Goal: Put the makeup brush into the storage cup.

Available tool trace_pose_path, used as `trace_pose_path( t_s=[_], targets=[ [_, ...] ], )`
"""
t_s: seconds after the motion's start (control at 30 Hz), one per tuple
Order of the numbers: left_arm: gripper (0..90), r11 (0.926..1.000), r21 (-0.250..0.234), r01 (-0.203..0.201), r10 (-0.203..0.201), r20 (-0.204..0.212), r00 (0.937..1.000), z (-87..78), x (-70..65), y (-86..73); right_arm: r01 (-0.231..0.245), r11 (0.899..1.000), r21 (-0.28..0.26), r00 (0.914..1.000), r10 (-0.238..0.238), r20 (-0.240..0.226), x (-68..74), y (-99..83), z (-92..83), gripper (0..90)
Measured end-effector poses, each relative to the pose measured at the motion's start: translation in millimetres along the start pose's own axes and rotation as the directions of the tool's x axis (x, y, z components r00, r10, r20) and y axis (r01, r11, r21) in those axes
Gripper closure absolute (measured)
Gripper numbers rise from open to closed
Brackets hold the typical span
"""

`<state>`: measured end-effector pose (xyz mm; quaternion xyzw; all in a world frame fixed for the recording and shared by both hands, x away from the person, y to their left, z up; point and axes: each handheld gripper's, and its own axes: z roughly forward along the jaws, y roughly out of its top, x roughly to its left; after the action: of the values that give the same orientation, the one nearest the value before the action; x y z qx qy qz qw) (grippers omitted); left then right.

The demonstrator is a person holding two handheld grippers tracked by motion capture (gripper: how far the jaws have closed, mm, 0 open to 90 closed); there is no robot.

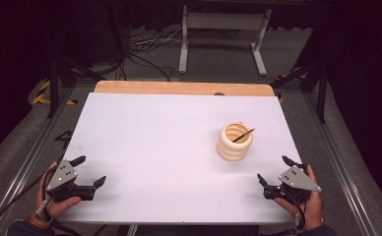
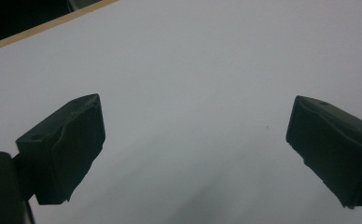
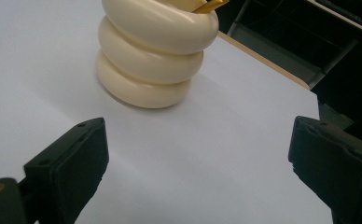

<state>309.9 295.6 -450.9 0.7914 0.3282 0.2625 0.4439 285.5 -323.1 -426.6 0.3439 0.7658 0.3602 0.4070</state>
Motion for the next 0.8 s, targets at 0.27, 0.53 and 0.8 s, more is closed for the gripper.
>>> trace_pose_path(
  t_s=[0.27,0.53,0.8],
  targets=[
    [5.6,0.9997,-0.022,-0.008,0.007,-0.022,0.9997,-3.0,-0.5,0.9,0.001,1.0,-0.01,1.0,-0.001,0.004,-1.7,1.1,-0.7,5.5],
    [5.6,0.9994,-0.03,-0.018,0.017,-0.018,0.9997,-4.3,-1.3,-0.3,0.013,1.0,-0.006,0.9999,-0.013,0.006,1.2,3.7,-0.7,5.5],
    [5.6,0.9994,-0.022,-0.026,0.026,-0.026,0.9993,-3.1,-2.0,0.8,0.004,1.0,-0.007,1.0,-0.004,0.004,-1.3,1.3,-0.6,5.5]
  ],
)
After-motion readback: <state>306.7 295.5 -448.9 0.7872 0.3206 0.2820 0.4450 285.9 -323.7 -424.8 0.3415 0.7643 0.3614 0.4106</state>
